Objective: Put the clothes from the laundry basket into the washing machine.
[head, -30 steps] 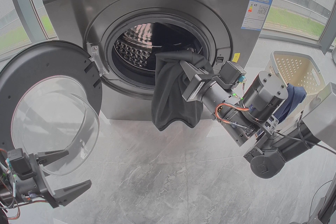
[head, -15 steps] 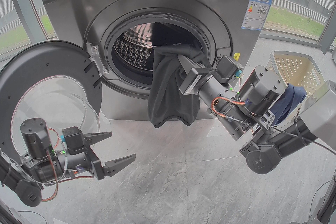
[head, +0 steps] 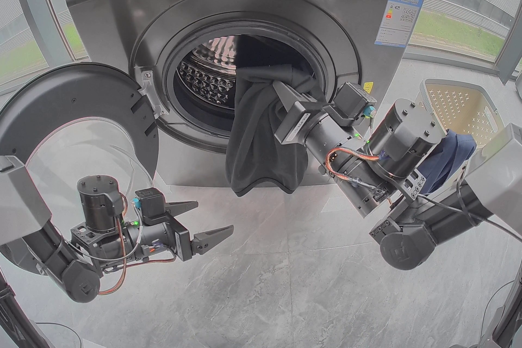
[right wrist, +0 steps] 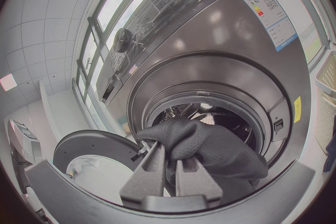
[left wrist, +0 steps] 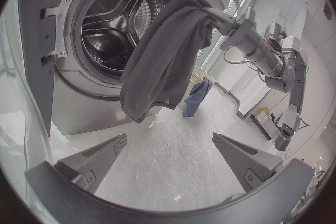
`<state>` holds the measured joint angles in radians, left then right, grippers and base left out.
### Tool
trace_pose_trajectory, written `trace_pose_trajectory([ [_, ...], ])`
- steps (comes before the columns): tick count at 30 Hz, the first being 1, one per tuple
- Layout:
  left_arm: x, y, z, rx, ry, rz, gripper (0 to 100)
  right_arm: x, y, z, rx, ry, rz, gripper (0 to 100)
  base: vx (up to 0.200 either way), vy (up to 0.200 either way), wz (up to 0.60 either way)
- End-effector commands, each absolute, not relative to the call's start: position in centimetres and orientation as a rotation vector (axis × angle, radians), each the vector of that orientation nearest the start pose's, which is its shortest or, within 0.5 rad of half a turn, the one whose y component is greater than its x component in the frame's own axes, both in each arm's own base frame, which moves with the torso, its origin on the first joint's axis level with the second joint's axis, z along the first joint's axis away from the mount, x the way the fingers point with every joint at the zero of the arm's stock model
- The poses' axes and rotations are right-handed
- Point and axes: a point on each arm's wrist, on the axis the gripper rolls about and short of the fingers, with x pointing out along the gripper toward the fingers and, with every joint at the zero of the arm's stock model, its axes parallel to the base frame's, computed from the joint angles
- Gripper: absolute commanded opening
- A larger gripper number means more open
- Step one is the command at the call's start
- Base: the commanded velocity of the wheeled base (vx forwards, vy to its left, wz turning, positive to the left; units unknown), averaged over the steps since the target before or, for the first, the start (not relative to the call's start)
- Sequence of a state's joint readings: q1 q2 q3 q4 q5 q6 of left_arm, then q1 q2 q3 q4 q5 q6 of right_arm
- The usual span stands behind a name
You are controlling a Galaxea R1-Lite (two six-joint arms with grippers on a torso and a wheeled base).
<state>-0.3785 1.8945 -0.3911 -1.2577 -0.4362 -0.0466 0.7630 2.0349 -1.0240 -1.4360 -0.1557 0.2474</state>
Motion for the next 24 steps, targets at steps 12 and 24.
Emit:
trace_pose_trajectory([
  [12,30.3,-13.1,6.8,-0.087,0.293,-0.775,100,27.1,26.6,19.9,0.424,-0.299,0.663,0,0.000,0.000,0.00],
  [24,33.5,-14.1,4.5,-0.088,0.288,-0.754,100,25.9,26.4,20.1,0.430,-0.298,0.682,0,0.000,0.000,0.00],
])
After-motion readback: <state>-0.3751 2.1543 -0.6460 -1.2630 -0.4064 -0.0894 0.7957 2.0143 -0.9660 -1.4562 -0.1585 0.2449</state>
